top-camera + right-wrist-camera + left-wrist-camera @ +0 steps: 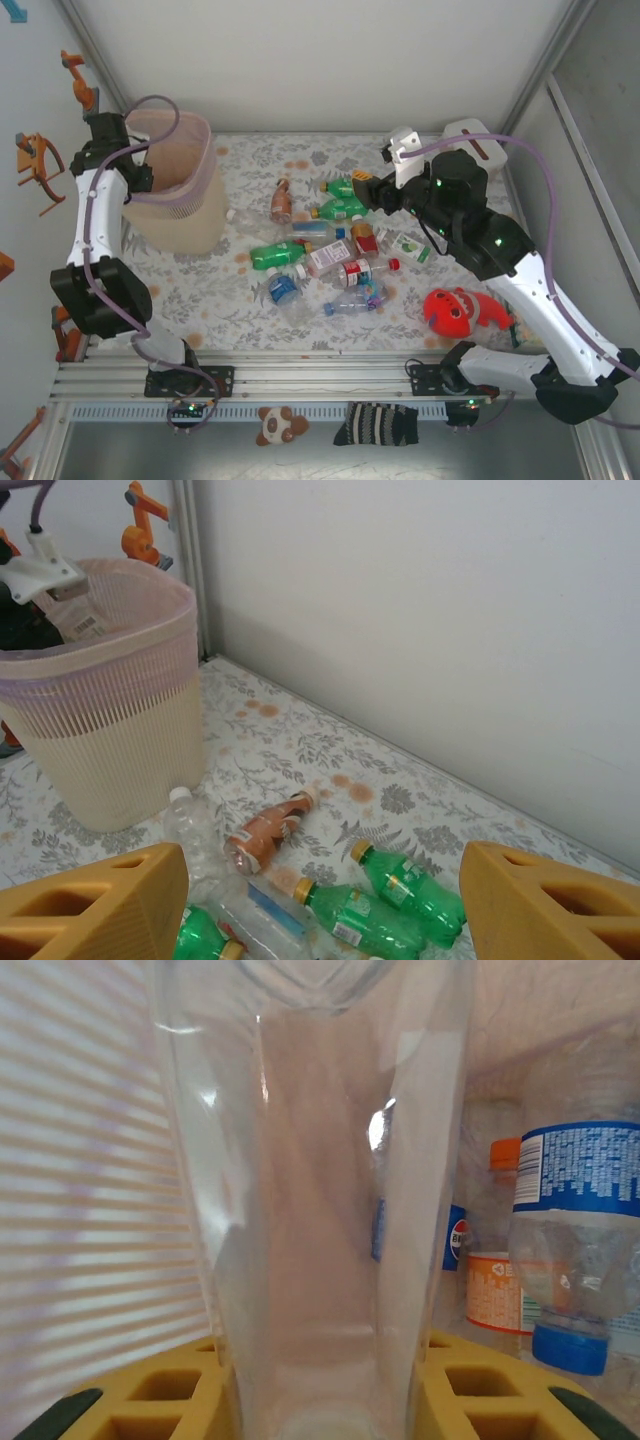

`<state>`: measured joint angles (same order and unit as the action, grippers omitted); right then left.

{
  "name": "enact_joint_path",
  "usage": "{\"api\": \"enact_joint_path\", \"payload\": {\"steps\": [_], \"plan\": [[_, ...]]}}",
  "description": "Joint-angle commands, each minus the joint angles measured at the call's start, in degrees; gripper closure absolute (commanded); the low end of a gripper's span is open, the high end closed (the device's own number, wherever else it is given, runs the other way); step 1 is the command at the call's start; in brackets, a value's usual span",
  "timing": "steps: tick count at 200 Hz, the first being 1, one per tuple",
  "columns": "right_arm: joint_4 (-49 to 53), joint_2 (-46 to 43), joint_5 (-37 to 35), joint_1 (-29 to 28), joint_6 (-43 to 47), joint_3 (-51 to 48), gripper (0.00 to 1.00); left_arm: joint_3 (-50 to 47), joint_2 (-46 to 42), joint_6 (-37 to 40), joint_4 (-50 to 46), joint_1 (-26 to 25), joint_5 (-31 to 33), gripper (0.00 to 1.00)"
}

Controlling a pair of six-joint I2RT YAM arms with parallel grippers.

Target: Put the plastic bottles in the bin

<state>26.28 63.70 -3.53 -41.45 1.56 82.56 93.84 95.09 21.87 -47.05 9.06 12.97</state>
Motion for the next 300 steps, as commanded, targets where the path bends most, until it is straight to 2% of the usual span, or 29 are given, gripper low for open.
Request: {"api": "enact_joint_path", "payload": {"steps": [1,65,110,133,210,300], "plan": [[-1.58,0.11,-0.15,0.04,0.94,0.49,0.29,-0.12,2.17,-0.23,0.69,0.34,-0.82,0.63],[-1.58,0.37,-1.03,0.11,1.24,0.14,0.29,1.17,7.8,-2.45,-1.2,0.37,-2.68,0.53],[-1.23,0.29,-1.04,0.19,0.82,0.47,0.29,1.52,6.43,-3.81,-1.29,0.34,-5.78,0.36],[-1.04,0.36,-1.04,0.15,0.4,0.66,0.29,1.95,4.7,-4.37,-1.29,0.34,-7.92,0.32],[0.93,0.1,-1.35,0.11,-1.9,1.2,0.29,3.72,-2.35,-7.5,-1.82,0.34,-15.73,0.3],[7.34,3.65,-3.91,0.14,-4.0,2.44,0.28,3.59,-11.85,-15.07,-1.17,0.34,-30.27,0.3]]}}
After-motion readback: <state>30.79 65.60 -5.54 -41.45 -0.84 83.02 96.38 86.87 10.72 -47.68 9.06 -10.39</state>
